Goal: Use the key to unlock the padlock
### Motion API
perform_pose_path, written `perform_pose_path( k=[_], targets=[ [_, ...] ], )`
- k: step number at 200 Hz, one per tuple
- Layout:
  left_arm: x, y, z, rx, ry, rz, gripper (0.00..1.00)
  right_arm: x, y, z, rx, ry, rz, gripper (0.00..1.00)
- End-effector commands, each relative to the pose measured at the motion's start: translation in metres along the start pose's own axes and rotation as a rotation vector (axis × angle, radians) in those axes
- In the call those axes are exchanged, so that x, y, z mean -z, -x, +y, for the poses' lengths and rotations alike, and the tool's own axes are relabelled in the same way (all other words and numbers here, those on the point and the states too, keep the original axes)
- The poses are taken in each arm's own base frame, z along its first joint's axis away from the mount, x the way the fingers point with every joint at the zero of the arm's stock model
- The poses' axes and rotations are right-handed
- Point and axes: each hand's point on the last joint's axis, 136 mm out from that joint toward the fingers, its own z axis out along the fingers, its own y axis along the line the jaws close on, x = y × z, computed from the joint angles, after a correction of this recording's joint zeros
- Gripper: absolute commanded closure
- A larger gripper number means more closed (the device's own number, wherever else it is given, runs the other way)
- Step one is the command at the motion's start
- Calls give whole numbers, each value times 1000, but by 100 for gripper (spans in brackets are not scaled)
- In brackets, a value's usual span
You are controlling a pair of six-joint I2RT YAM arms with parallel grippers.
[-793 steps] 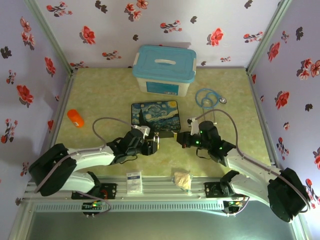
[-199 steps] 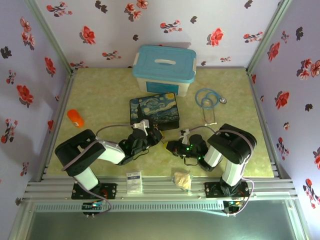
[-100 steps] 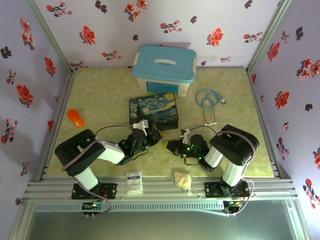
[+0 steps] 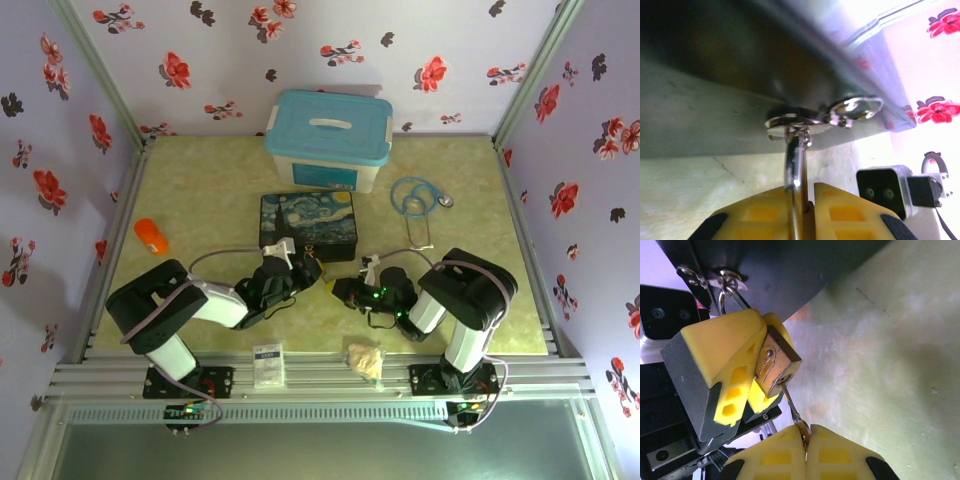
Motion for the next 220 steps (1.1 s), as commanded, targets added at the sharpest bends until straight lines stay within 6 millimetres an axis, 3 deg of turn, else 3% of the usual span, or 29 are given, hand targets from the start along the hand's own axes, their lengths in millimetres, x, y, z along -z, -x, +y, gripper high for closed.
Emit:
perform_pose_path(
  k=[1,59,106,154,189,220],
  targets=[
    [5,16,-30,23,-109,-55,100,2,12,12,-5,44,-30,100],
    [4,15,-35,27,-128,-45,100,-5,16,28,-24,91,-13,100],
    [2,19,-36,30,-132,-54,100,-1,6,20,-22,70,12,100],
    [0,17,-34,46,-138,-46,100,-2,8,44,33,134,10,100],
    [1,17,-37,53,-154,-45,100,-8,9,33,14,106,23,100],
    [2,14,-42,60,-182,-27,100,-4,25,32,4,115,11,100]
  ],
)
